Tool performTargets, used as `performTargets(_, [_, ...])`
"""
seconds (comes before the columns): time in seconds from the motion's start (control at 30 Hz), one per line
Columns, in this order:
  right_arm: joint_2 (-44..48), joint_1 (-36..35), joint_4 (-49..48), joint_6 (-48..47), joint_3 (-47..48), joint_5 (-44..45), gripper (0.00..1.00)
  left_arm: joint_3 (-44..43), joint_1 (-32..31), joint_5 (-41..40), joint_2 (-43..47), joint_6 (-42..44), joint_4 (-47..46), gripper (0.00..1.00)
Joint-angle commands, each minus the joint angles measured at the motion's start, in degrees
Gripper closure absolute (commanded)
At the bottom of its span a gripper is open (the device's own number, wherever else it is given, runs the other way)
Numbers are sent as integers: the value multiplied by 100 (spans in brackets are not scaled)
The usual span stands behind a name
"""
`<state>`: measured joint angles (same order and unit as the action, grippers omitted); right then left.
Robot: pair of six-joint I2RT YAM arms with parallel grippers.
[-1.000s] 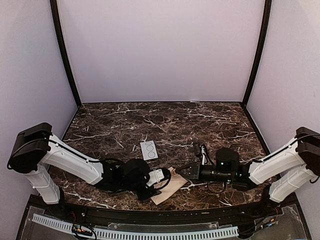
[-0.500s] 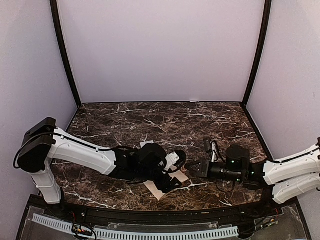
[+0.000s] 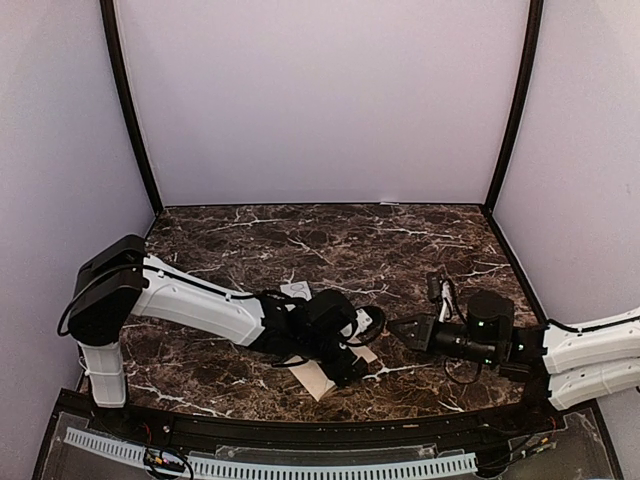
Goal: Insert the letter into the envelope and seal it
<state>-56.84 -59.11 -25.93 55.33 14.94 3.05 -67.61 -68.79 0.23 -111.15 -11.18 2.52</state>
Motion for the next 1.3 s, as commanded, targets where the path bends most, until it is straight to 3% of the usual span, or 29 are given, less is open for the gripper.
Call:
performTargets(0.0, [136, 68, 28, -47, -45, 143, 100, -395, -60, -496, -186, -22, 613, 15])
performTargets(0.17, [207, 77, 43, -51, -80, 167, 100, -506, -64, -795, -358, -132, 951, 18])
performTargets(0.5, [188, 89, -12, -29, -107, 88, 100, -324, -52, -677, -407, -401, 974, 41])
performTargets(0.83, [18, 92, -103, -46, -29, -27, 100, 45, 196, -62, -399, -802, 790, 47])
performTargets(0.97, [-74, 89, -125, -66, 17, -70, 100, 260, 309, 528, -351, -951, 615, 51])
performTargets(1.27, [-178, 87, -144, -99, 79, -111, 100, 528, 393, 549, -326, -1036, 588, 59])
